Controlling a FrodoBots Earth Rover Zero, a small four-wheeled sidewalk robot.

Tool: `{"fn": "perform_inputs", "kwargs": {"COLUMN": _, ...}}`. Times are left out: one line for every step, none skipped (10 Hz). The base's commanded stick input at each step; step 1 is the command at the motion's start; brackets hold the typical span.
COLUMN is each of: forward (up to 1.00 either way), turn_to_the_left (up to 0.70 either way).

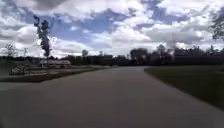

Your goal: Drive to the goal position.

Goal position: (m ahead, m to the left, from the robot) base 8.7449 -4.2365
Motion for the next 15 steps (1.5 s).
{"fn": "perform_inputs", "kwargs": {"forward": 1.00, "turn_to_the_left": -0.15}}
{"fn": "perform_inputs", "kwargs": {"forward": 1.00, "turn_to_the_left": -0.15}}
{"fn": "perform_inputs", "kwargs": {"forward": 1.00, "turn_to_the_left": -0.15}}
{"fn": "perform_inputs", "kwargs": {"forward": 1.00, "turn_to_the_left": -0.15}}
{"fn": "perform_inputs", "kwargs": {"forward": 1.00, "turn_to_the_left": -0.15}}
{"fn": "perform_inputs", "kwargs": {"forward": 1.00, "turn_to_the_left": -0.15}}
{"fn": "perform_inputs", "kwargs": {"forward": 1.00, "turn_to_the_left": -0.15}}
{"fn": "perform_inputs", "kwargs": {"forward": 1.00, "turn_to_the_left": -0.15}}
{"fn": "perform_inputs", "kwargs": {"forward": 1.00, "turn_to_the_left": -0.15}}
{"fn": "perform_inputs", "kwargs": {"forward": 1.00, "turn_to_the_left": -0.14}}
{"fn": "perform_inputs", "kwargs": {"forward": 1.00, "turn_to_the_left": -0.02}}
{"fn": "perform_inputs", "kwargs": {"forward": 1.00, "turn_to_the_left": 0.00}}
{"fn": "perform_inputs", "kwargs": {"forward": 1.00, "turn_to_the_left": 0.00}}
{"fn": "perform_inputs", "kwargs": {"forward": 1.00, "turn_to_the_left": 0.00}}
{"fn": "perform_inputs", "kwargs": {"forward": 1.00, "turn_to_the_left": 0.00}}
